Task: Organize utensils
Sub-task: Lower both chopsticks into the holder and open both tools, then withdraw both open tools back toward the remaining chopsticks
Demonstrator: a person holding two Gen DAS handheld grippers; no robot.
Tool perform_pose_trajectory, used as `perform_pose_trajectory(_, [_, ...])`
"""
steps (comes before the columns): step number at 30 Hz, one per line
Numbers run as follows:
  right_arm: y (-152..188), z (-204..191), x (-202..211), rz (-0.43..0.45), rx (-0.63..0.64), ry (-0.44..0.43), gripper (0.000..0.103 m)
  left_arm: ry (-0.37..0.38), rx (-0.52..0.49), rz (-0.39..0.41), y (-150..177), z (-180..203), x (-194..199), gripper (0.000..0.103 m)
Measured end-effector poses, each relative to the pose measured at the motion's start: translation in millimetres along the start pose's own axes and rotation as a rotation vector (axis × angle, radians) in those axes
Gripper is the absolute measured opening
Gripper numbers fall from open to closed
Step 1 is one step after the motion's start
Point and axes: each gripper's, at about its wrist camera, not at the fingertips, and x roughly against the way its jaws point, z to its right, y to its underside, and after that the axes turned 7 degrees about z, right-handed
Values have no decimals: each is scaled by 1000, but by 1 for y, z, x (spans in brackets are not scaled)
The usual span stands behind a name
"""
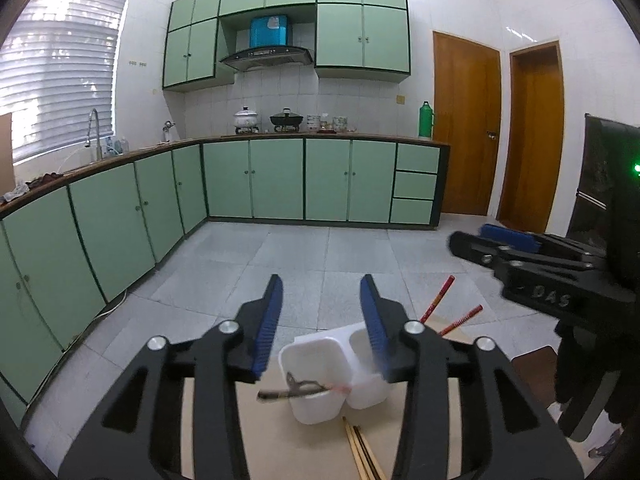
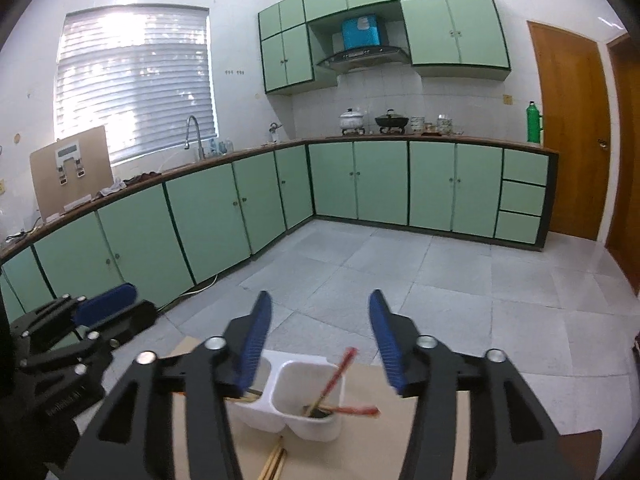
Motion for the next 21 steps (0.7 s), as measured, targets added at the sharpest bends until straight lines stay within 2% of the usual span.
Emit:
perform_pose_trajectory(1, [1, 1, 8, 9, 0, 8, 58, 1, 3, 7, 1, -1, 8, 44])
perform_pose_trajectory(3, [4, 2, 21, 21, 1, 21, 67, -6, 9, 20, 4, -1, 22, 53])
perform_pose_trajectory(10, [37, -1, 79, 50, 27, 44, 82, -32, 2, 33, 35, 0, 77, 65])
perform_pose_trajectory(18, [99, -7, 119, 10, -24, 72, 97, -59, 21, -53, 89, -3, 109, 79])
perform_pose_trajectory(21, [126, -13, 124, -41, -35, 77, 97, -54, 43, -97, 117, -7, 118, 86])
